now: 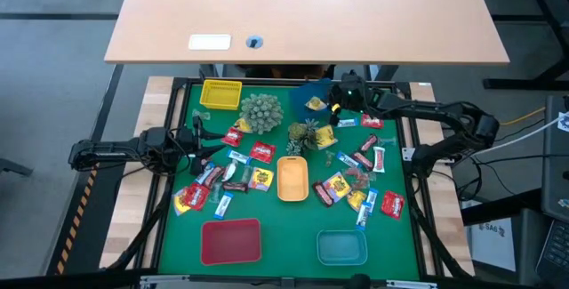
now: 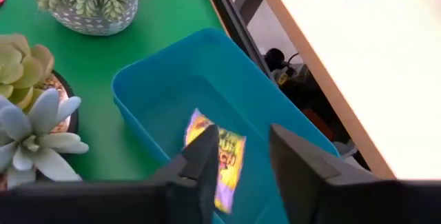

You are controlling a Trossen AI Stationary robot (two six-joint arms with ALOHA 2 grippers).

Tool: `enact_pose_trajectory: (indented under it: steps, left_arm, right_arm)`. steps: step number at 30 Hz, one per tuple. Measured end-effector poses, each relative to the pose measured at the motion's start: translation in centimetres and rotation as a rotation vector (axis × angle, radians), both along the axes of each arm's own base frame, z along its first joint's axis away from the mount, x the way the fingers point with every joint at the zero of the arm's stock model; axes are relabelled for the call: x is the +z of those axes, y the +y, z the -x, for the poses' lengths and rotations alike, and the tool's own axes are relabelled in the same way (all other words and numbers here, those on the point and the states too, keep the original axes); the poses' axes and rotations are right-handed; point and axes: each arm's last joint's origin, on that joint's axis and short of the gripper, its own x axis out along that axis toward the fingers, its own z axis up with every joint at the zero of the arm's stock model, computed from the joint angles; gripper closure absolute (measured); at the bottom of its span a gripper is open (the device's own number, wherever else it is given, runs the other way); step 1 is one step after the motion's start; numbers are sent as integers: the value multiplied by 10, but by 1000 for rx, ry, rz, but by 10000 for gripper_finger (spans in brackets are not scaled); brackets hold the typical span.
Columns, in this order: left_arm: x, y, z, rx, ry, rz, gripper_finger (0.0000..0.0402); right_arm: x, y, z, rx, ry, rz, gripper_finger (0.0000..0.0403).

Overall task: Sort candy
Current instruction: Put the yellow candy into the blue bin

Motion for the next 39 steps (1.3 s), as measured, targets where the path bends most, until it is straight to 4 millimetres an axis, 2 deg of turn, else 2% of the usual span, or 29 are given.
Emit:
enact_pose_trajectory:
  steps: [6, 11, 16, 24, 27, 30, 35, 39]
  left_arm:
    - [0, 0, 0, 0, 0, 2, 262]
    - [0, 0, 0, 0, -1, 7, 262]
    - [0, 0, 0, -1, -2, 9, 262]
    - [0, 0, 0, -2, -11, 55, 262]
    - [0, 0, 0, -3, -14, 69, 262]
    - [0, 0, 0, -3, -14, 69, 262]
    - [0, 0, 0, -3, -16, 79, 262]
    - [0, 0, 0, -3, -16, 79, 262]
  right_arm:
    - [32, 10, -11, -55, 37, -131, 211]
    - [59, 31, -16, -65, 110, -251, 203]
    - [70, 52, -17, -16, 203, -286, 203]
    - [59, 79, 0, 55, 467, -332, 203]
    - [51, 87, 11, 75, 486, -336, 203]
    - [36, 97, 30, 104, 501, -364, 203]
    - [6, 109, 59, 75, 347, -401, 203]
    - [-22, 110, 71, 18, 181, -397, 203]
